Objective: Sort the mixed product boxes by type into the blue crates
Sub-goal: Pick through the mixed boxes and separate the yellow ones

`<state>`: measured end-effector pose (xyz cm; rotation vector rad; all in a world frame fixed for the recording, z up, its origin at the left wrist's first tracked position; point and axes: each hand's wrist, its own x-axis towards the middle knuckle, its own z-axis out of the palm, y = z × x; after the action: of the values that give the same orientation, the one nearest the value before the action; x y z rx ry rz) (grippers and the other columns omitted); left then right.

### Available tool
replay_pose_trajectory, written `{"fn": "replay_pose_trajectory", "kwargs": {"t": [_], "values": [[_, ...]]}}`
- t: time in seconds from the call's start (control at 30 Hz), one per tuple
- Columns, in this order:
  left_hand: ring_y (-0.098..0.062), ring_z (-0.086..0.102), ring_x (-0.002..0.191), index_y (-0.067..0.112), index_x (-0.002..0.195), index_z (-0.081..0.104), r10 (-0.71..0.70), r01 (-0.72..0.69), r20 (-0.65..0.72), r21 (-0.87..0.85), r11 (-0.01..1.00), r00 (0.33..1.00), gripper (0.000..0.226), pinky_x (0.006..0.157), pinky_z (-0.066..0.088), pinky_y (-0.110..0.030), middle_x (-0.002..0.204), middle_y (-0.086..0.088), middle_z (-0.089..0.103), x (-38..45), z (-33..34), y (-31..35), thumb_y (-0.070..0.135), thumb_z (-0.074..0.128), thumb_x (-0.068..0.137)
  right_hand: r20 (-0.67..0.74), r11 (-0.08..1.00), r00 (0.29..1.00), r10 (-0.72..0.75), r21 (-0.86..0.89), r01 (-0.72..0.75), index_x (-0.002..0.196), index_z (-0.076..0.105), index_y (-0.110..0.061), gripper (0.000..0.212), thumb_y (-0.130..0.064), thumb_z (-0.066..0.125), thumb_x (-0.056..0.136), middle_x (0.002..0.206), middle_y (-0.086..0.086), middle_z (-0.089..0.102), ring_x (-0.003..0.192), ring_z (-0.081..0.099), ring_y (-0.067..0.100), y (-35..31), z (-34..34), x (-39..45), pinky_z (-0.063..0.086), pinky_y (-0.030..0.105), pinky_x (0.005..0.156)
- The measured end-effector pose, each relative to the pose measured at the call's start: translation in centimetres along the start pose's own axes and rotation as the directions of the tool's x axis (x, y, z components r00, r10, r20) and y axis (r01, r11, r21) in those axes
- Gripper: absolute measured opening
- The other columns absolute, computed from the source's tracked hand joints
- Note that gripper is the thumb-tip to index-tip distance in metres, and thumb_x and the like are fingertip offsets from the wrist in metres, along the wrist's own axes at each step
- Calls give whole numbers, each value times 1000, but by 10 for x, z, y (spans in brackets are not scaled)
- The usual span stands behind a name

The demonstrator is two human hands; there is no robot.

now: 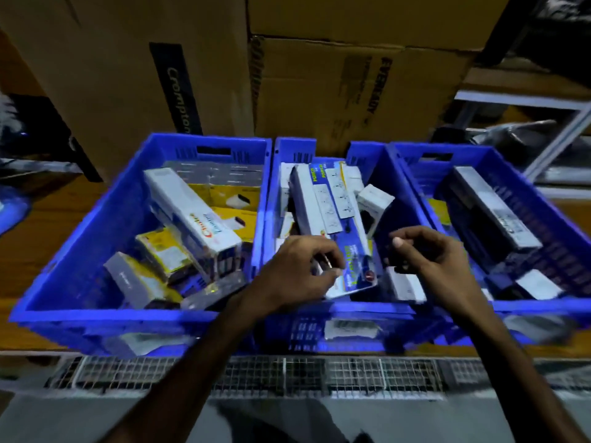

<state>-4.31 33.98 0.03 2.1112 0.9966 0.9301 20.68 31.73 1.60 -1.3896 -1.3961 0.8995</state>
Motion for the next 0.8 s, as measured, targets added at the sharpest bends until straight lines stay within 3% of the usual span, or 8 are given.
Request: {"fn": "replay_pose_trajectory", "kwargs": {"t": [0.17,0.23,0.33,0.5,0.6,0.67,0.73,0.8], "values": [[-11,67,72,14,85,74,1,0,80,-18,1000,997,7,64,50,-19,80,6,73,48,63,27,8,72,82,-109,1000,994,19,-3,-19,99,71,-7,6,-7,65,98,87,18,73,70,73,11,22,-66,-1,56,19,59],[-7,66,70,14,86,74,-1,3,107,-18,1000,994,7,64,52,-24,78,9,71,67,86,34,8,72,84,-124,1000,992,25,-4,-26,98,71,-8,5,-9,66,98,88,18,74,71,74,13,32,-91,0,56,20,59],[-3,62,65,14,87,74,-25,26,122,-13,1000,992,8,61,48,-19,74,14,68,93,115,44,6,72,86,-125,998,991,54,37,-50,101,69,-3,8,-8,64,99,88,15,74,72,75,17,47,-129,6,57,22,62],[-12,62,62,14,87,75,-13,8,111,43,999,994,7,58,47,-23,75,3,72,134,157,55,6,75,86,-114,997,991,73,-18,-76,101,72,-10,8,-12,65,100,85,6,77,77,78,20,83,-193,28,58,32,67],[-12,60,61,17,86,75,-15,8,85,82,997,996,10,58,44,-19,73,5,71,160,174,58,7,74,85,-65,993,994,89,-76,-94,99,73,-11,6,-12,67,98,87,17,76,76,76,17,109,-224,46,56,37,71],[-9,60,60,17,86,75,-28,20,71,111,994,997,9,58,43,-15,72,9,71,176,182,60,8,74,85,-5,988,997,82,-129,-82,98,73,-13,4,-14,69,97,88,20,75,76,73,21,123,-237,60,55,30,68],[-3,59,57,17,86,75,-52,44,56,139,989,997,7,57,42,-13,67,12,68,193,189,61,10,74,84,64,981,994,86,-179,-73,97,73,-16,3,-17,71,96,85,14,75,72,68,16,135,-246,77,50,24,64],[-2,58,55,19,85,76,-56,49,43,160,986,998,5,57,42,-15,65,12,67,210,193,60,15,74,83,146,962,985,90,-268,-48,97,73,-21,5,-25,74,94,84,3,75,70,64,8,147,-251,96,50,30,65]]}}
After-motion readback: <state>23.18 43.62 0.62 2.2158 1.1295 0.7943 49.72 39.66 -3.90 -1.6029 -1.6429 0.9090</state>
